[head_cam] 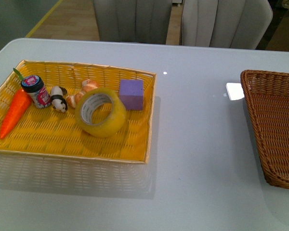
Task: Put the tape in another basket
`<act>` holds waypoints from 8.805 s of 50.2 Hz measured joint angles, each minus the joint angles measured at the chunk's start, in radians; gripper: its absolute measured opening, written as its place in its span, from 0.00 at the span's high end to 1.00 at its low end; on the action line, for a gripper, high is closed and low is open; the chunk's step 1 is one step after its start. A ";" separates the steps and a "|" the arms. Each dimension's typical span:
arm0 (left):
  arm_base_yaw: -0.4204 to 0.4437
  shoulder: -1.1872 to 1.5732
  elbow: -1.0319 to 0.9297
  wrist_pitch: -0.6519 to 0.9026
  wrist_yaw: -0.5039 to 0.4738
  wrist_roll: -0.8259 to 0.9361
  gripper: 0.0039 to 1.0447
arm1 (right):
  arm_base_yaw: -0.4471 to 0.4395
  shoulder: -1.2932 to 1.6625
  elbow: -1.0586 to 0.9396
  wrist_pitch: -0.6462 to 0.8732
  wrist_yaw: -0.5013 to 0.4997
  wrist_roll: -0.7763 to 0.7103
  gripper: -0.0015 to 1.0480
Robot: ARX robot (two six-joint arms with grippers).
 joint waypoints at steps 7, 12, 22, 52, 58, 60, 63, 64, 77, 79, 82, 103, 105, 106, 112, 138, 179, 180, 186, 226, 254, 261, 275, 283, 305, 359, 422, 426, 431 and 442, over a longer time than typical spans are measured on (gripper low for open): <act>0.000 0.000 0.000 0.000 0.000 0.000 0.08 | 0.000 0.000 0.000 0.000 0.000 0.000 0.09; 0.000 0.000 0.000 0.000 0.000 0.000 0.08 | 0.000 0.000 0.000 0.000 0.000 0.000 0.09; 0.000 0.000 0.000 0.000 0.000 0.000 0.08 | 0.000 0.000 0.000 0.000 0.000 0.000 0.09; 0.000 0.000 0.000 0.000 0.000 0.000 0.08 | 0.000 0.000 0.000 0.000 0.000 0.000 0.09; 0.000 0.000 0.000 0.000 0.000 0.000 0.08 | -0.027 0.048 0.039 -0.107 -0.089 -0.013 0.09; 0.000 0.000 0.000 0.000 0.000 0.000 0.08 | -0.100 0.173 0.106 -0.265 -0.193 -0.046 0.09; 0.000 0.000 0.000 0.000 0.000 0.000 0.08 | -0.197 0.328 0.144 -0.302 -0.271 -0.085 0.09; 0.000 0.000 0.000 0.000 0.000 0.000 0.08 | -0.228 0.375 0.148 -0.282 -0.290 -0.106 0.09; 0.000 0.000 0.000 0.000 0.000 0.000 0.08 | -0.402 1.119 0.356 0.296 -0.303 -0.279 0.09; 0.000 0.000 0.000 0.000 0.000 0.000 0.08 | -0.403 1.246 0.413 0.356 -0.280 -0.300 0.09; 0.000 0.000 0.000 0.000 0.000 0.000 0.08 | -0.405 1.423 0.505 0.393 -0.267 -0.311 0.09; 0.000 0.000 0.000 0.000 0.000 0.000 0.08 | -0.412 2.112 1.070 0.266 -0.151 -0.295 0.09; 0.000 0.000 0.000 0.000 0.000 0.000 0.08 | -0.412 2.140 1.102 0.254 -0.145 -0.292 0.09; 0.000 0.000 0.000 0.000 0.000 0.000 0.08 | -0.412 2.158 1.123 0.246 -0.139 -0.291 0.09; 0.000 0.000 0.000 0.000 0.000 0.000 0.08 | -0.412 2.239 1.210 0.214 -0.118 -0.276 0.09; 0.000 0.000 0.000 0.000 0.000 0.000 0.08 | -0.442 2.384 1.307 0.113 -0.109 -0.238 0.43; 0.000 0.000 0.000 0.000 0.000 0.000 0.08 | -0.132 2.289 1.111 0.188 -0.221 0.033 0.97; 0.000 0.000 0.000 0.000 0.000 0.000 0.08 | -0.127 2.289 1.111 0.188 -0.221 0.037 0.97; 0.000 0.000 0.000 0.000 0.000 0.000 0.08 | -0.108 2.289 1.111 0.193 -0.221 0.051 0.97; 0.000 0.000 0.000 0.000 0.000 0.000 0.08 | -0.339 1.670 0.526 0.966 -0.317 -0.006 0.28; 0.000 0.000 0.000 0.000 0.000 0.000 0.08 | -0.148 1.228 0.118 1.074 -0.145 0.000 0.98; 0.000 0.000 0.000 0.000 0.000 0.000 0.08 | -0.116 1.111 0.072 1.005 -0.118 0.000 0.98; 0.000 0.000 0.000 0.000 0.000 0.000 0.08 | -0.026 0.892 0.014 0.842 -0.010 0.000 0.98; 0.000 0.000 0.000 0.000 0.000 0.000 0.08 | -0.002 0.747 0.001 0.721 0.000 0.000 0.98; 0.000 0.000 0.000 0.000 0.000 0.000 0.08 | 0.000 0.471 0.000 0.470 0.000 0.000 0.98; 0.000 0.000 0.000 0.000 0.000 0.000 0.08 | 0.000 0.001 0.000 0.000 0.000 0.000 0.98; -0.139 1.851 0.756 0.343 0.145 -0.348 0.08 | 0.000 -0.001 0.000 0.000 0.000 0.001 0.09; -0.170 1.957 0.842 0.327 0.136 -0.383 0.08 | 0.000 -0.001 0.000 0.000 0.000 0.001 0.09; -0.190 2.037 0.906 0.315 0.130 -0.406 0.08 | 0.000 -0.001 0.000 0.000 0.000 0.001 0.09; -0.191 2.190 1.020 0.296 0.119 -0.459 0.08 | 0.000 -0.001 0.000 0.000 0.000 0.001 0.09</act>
